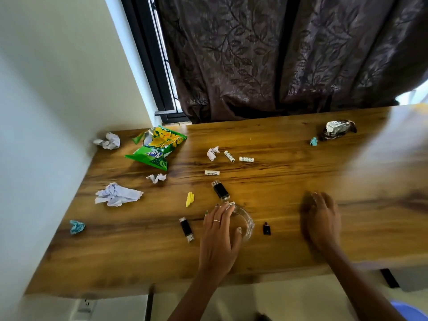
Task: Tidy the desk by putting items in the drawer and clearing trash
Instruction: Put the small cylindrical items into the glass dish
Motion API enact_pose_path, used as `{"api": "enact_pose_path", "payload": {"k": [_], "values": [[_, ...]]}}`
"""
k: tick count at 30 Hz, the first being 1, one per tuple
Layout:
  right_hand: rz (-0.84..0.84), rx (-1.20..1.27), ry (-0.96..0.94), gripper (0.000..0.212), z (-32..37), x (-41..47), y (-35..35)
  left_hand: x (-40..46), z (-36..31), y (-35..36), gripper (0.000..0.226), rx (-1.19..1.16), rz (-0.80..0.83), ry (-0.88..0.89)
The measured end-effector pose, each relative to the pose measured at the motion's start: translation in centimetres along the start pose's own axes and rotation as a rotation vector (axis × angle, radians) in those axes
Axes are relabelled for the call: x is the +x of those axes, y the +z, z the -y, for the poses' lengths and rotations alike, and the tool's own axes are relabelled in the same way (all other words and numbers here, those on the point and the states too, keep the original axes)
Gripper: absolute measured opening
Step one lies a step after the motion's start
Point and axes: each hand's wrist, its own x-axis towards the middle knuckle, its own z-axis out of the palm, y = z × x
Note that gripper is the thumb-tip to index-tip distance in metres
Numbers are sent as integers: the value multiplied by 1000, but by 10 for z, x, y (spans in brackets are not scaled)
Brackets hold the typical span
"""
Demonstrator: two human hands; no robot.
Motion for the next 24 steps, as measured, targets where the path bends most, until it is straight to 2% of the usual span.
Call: {"api": "enact_pose_path", "payload": {"k": [3, 6, 9, 11, 14, 16, 18, 21, 24], "values": [[-37, -29, -66, 35, -3, -3, 5, 10, 0, 2, 51, -27, 50, -11], [2, -20, -82, 35, -2, 14, 5, 19, -5, 0, 49, -103, 36, -61], [85, 162, -9, 34, 13, 32, 5, 27, -15, -6, 45, -245, -20, -135], [110, 328, 47, 32, 42, 34, 5, 34, -24, -9, 41, -429, -78, -239], [194, 500, 37, 28, 95, 23, 6, 52, -35, -13, 32, -814, -97, -513], [326, 606, -57, 25, 123, 7, 6, 63, -39, -16, 23, -1143, -51, -728], [444, 614, -194, 28, 140, -6, 7, 72, -38, -17, 28, -1443, 0, -905], [577, 585, -283, 39, 151, -19, 9, 77, -32, -20, 46, -1791, 76, -1065], [661, 596, -319, 30, 151, -13, 7, 78, -23, -19, 38, -1929, 33, -1116]]}}
